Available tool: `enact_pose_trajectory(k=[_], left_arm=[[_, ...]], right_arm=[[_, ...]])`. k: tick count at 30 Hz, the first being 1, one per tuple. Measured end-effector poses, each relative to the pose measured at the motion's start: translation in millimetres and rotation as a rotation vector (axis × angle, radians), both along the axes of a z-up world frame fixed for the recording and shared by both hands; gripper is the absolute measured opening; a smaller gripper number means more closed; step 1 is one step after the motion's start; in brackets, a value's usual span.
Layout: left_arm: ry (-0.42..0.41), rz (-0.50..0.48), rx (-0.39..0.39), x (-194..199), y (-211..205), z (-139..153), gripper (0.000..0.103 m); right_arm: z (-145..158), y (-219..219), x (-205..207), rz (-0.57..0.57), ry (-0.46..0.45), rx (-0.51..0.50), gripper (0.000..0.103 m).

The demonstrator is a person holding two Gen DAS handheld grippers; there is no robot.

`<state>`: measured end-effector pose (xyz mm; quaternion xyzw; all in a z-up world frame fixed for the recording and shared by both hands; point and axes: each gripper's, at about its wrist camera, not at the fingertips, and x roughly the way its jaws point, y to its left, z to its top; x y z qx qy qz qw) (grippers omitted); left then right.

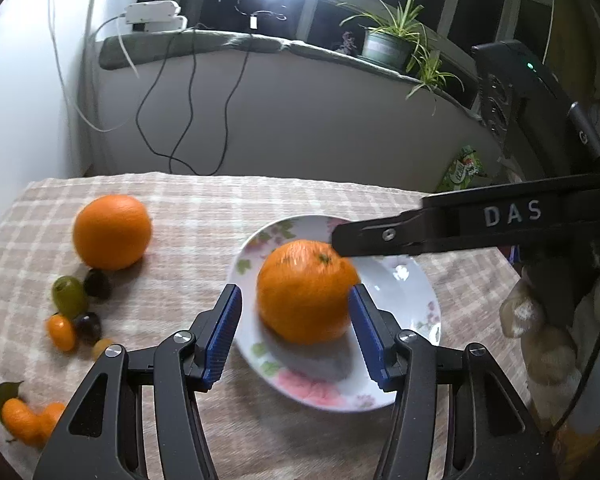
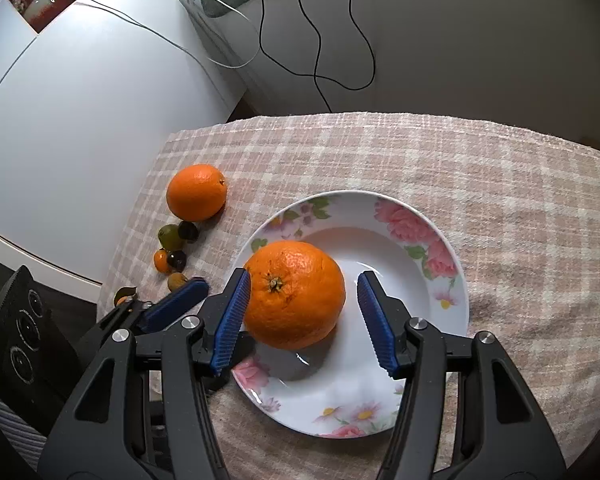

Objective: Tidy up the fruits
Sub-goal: 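Open the right gripper to release the orange and withdraw, then move the open right gripper to the oval orange beside the small fruits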

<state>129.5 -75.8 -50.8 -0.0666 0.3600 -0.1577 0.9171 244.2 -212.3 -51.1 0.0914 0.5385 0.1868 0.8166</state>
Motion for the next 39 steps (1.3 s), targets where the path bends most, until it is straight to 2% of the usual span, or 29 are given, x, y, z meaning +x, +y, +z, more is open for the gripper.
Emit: enact_pose_trajectory(k=[2,8,11,21,27,32,39], left_arm=[[-0.001,0.008,-0.003,-2,4,0,0.055],[-0.011,0.035,-0.008,-14,19,2,0.059],[-0.02,0.044,-0.007,-19,24,4,0.06],[-0.038,0.092,-0.009,-43,60,10,0.063],[-0.017,0.154,0.006,-58,96,7,0.063],[-0.008,0.212,0.01,-66,123,3,0.063],[0.001,0.248,0.004,-64,150,0,0.063]], right_arm=[[2,0,-2,-0.001,-0.011,0.001,0.064],[12,3,-11,0.016,-0.07,-0.022,0.067],[15,8,-17,0.028,-0.104,-0.031,0.074],[26,22,-36,0.073,-0.216,-0.099,0.075],[30,28,-41,0.079,-0.271,-0.066,0.075],[27,35,-36,0.091,-0.272,-0.073,0.076],[19,45,-20,0.114,-0.214,-0.073,0.077]])
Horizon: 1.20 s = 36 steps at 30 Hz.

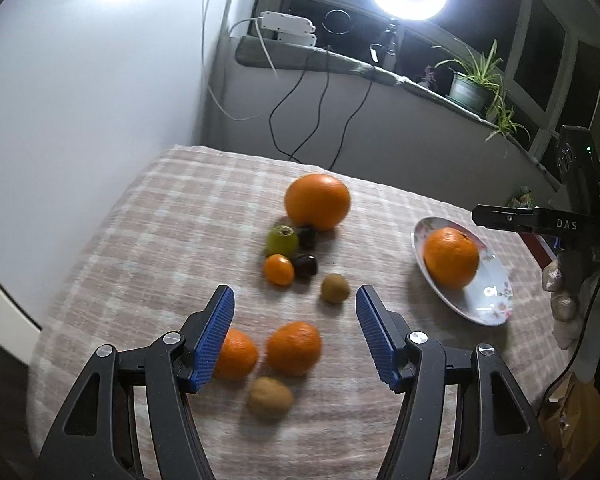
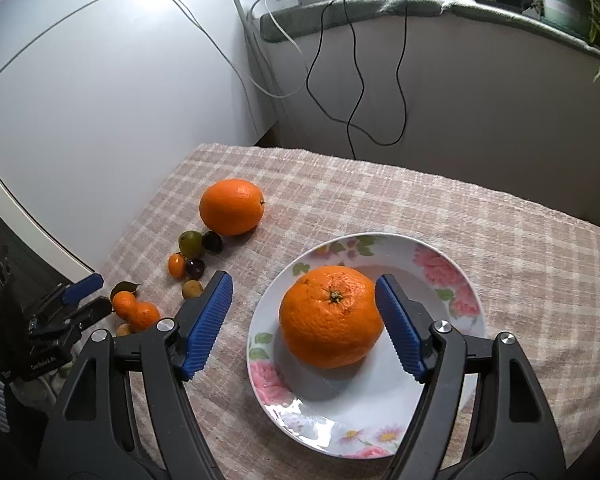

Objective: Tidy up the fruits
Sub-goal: 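Move the open right gripper to the oval orange beside the small fruits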

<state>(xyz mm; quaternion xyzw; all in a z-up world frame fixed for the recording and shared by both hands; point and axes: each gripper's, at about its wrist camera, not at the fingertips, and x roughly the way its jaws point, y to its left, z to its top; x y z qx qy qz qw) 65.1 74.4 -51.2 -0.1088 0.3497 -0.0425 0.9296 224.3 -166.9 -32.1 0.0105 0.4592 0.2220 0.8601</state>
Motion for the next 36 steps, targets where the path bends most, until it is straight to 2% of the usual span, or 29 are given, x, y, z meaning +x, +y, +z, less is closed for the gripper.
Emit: enact_pose_trajectory(k=[5,8,13,16,19,23,30,36], left_arm=[[0.012,-0.001,-0.023,11,13,-3,0.063],[0.021,-0.009,-0.03,22,18,-2,0.063],[0.04,-0.055,-0.04,44,22,-1,0.063],[0.053,-0.094,-0.02,59,18,0,0.063],[0.078,-0.136,-0.026,77,12,-1,0.071],[0.104,-0.169,-0.044,99,7,-2,0.072],[0.152,-0.233,-0.045,135,-7,-10,0.072],[0.184,-0.244,-0.053,155,-13,-19,0.072]], right_arm=[[0,8,12,0.009,0.02,0.025,0.077],[0,14,21,0.014,0.038,0.048,0.089],[0,32,41,0.039,0.075,0.07,0.089],[-4,45,55,0.053,0.109,0.067,0.089],[-10,56,67,0.066,0.151,0.08,0.09],[-21,70,84,0.064,0.216,0.117,0.09],[-50,85,116,0.002,0.357,0.201,0.09],[-67,92,132,-0.025,0.403,0.211,0.09]])
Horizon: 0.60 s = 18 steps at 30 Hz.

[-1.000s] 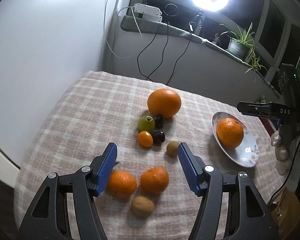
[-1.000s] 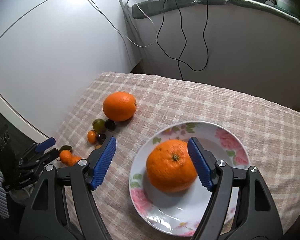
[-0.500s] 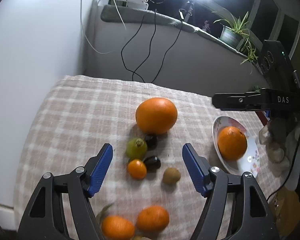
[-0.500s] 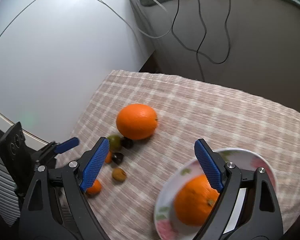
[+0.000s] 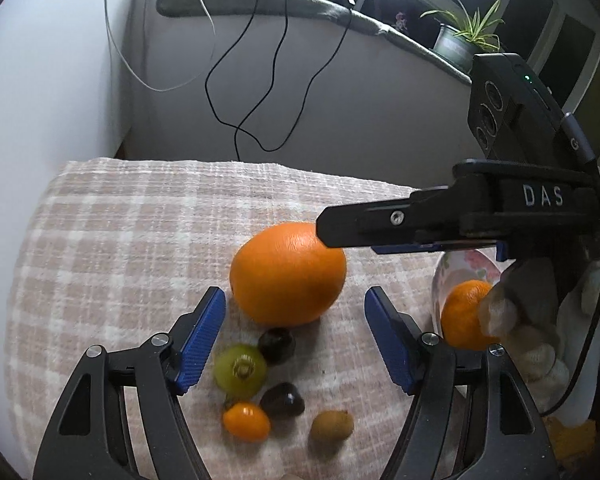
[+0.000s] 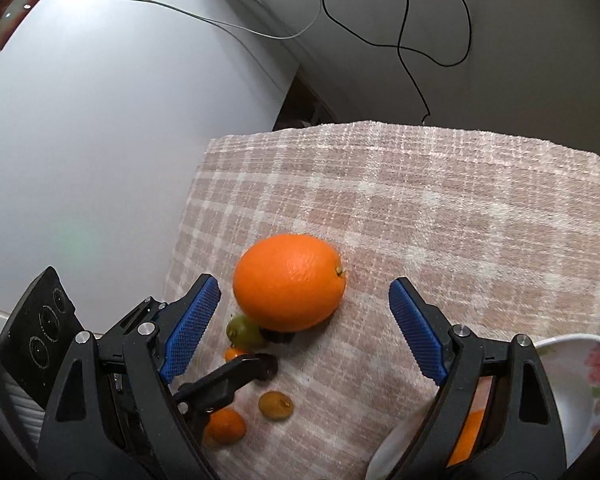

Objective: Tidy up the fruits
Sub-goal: 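Move the open right gripper to the oval orange beside the small fruits, then close the right gripper around the oval orange and lift it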

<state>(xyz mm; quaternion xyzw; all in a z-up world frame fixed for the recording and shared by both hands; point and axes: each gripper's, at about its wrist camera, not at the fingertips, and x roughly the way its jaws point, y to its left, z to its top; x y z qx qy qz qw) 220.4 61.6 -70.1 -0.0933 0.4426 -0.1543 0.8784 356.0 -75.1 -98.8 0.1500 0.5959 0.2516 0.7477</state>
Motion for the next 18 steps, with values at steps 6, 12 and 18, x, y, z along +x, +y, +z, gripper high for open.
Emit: enact_pose_trajectory(k=[6,12,18], left_arm=[[0.019,-0.001,0.003,10,-3,-6,0.072],[0.034,-0.002,0.028,15,-3,-6,0.072],[0.061,-0.022,0.049,23,-10,-11,0.072]], right_arm=[[-11,10,6,0.019,0.021,-0.018,0.09],[-16,15,9,0.032,0.028,-0.017,0.09],[-22,21,13,0.032,0.042,-0.012,0.089]])
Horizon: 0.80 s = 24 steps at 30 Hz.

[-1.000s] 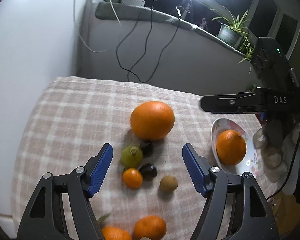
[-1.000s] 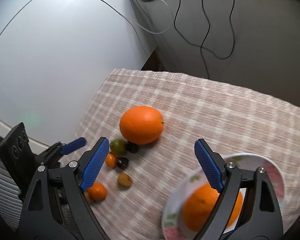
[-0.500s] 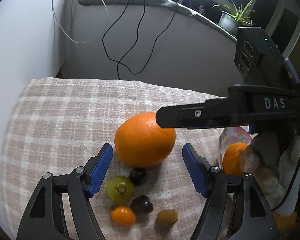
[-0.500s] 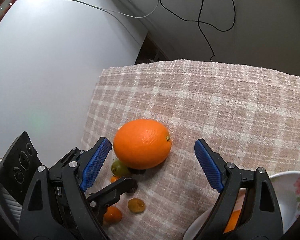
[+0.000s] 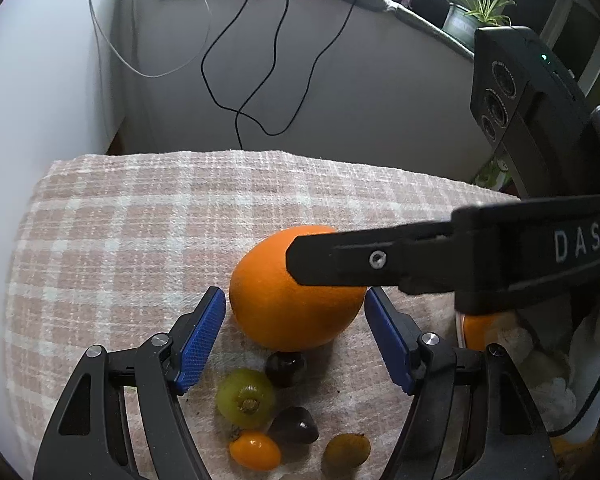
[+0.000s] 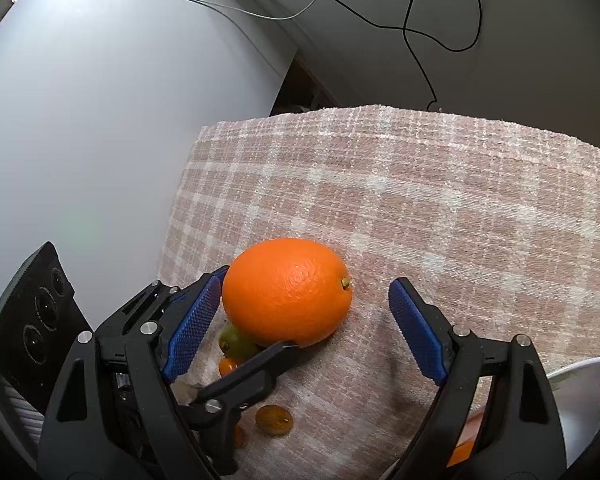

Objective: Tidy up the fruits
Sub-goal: 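Close the right gripper around the oval orange and lift it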

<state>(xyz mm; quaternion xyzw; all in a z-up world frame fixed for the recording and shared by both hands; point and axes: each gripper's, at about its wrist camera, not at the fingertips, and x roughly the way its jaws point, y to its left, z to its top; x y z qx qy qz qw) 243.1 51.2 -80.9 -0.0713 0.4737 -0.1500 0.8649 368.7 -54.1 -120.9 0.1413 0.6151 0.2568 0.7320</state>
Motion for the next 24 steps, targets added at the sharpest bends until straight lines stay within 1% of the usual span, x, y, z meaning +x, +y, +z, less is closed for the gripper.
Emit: enact_pose_trajectory(k=[4,8,9,11,13,16,24], left_arm=[[0.009,-0.004,-0.005,6,1,2,0.072],[0.02,-0.009,-0.009,12,-1,4,0.072],[0.022,-0.01,-0.01,13,-1,5,0.072],[0.027,-0.012,-0.014,17,-1,5,0.072],[0.032,-0.011,-0.022,18,4,8,0.072],[0.031,-0.009,-0.029,17,8,6,0.072],[0.026,-0.006,-0.012,13,2,8,0.072]], right_arm=[[-3,6,0,0.01,0.006,0.003,0.083],[-8,10,2,0.004,0.014,0.008,0.082],[-6,5,1,0.008,0.015,0.013,0.081],[-7,5,2,0.013,0.02,0.026,0.075],[-7,7,2,0.018,0.02,0.031,0.072],[-7,10,2,0.019,0.014,0.026,0.072],[-7,17,-1,0.041,0.0,0.012,0.072]])
